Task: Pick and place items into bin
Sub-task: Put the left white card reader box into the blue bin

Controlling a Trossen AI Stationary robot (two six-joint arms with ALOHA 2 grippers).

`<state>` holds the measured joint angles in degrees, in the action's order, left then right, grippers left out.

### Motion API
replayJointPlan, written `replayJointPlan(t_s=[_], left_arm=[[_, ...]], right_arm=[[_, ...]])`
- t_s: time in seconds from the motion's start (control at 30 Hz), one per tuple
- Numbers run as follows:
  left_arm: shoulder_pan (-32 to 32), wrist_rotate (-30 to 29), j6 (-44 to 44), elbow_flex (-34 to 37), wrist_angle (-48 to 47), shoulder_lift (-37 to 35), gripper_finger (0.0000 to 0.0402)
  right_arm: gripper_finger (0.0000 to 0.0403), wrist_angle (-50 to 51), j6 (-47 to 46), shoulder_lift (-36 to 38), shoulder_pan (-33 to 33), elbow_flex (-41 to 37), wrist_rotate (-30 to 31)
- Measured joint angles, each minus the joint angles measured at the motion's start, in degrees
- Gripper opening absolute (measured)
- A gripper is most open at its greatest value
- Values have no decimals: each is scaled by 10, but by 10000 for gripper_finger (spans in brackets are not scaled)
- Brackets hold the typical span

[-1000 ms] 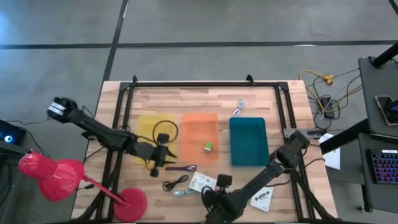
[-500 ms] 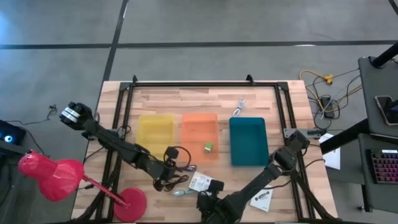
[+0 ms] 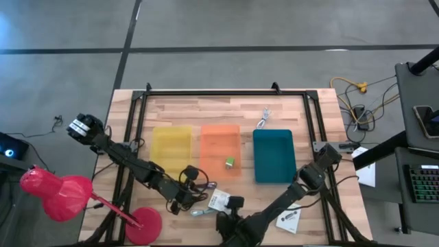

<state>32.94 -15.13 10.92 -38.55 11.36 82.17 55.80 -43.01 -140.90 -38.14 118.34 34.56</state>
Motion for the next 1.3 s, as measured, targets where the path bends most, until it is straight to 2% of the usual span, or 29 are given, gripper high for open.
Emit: replayJointPlan(t_s=[0.2,0.5,0.63,0.77,1.1,1.3], left_arm=[[2,2,0,0,4,0,82],[2,2,-1,1,15,0,82],[2,2,-3,1,21,0,82],[2,3,-16,1,22,0,82],[4,8,-17,1,21,0,82],[9,14,-17,1,21,0,82]], right_arm=[[325,26,5,0,7,-13,17],[325,22,97,0,8,-29,17],[318,24,98,0,9,-30,17],[286,25,97,0,13,-31,16],[173,24,66,0,18,-39,19],[117,31,66,0,20,-40,54]])
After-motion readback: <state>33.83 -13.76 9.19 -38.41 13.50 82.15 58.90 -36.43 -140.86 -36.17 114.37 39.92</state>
